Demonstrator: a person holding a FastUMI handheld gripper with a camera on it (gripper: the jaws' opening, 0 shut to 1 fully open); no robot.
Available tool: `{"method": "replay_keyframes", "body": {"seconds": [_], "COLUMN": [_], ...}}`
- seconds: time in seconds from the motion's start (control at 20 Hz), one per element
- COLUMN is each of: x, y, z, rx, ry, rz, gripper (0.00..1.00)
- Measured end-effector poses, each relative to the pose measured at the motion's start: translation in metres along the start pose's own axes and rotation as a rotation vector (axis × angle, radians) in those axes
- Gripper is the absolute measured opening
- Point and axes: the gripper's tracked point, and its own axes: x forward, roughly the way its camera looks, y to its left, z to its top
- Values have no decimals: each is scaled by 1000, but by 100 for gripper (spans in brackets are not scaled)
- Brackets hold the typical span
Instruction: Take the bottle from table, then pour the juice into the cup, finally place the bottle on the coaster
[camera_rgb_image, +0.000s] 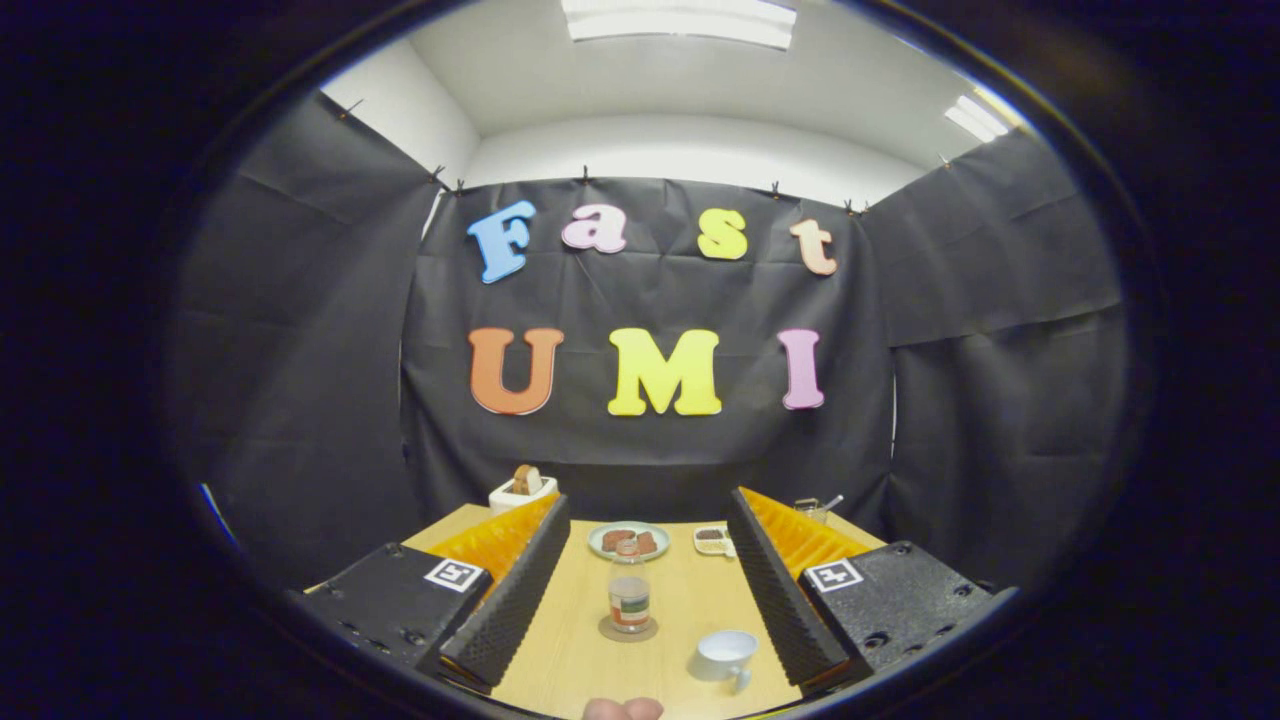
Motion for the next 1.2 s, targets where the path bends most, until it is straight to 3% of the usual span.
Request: {"method": "replay_keyframes", "body": {"seconds": [0.4,1.2], "x": [-24,-28], "y": [6,0], "z": [-3,-1], "rx": [38,35], "ry": [-6,-12], "rz": [33,9], "gripper": [100,100]}}
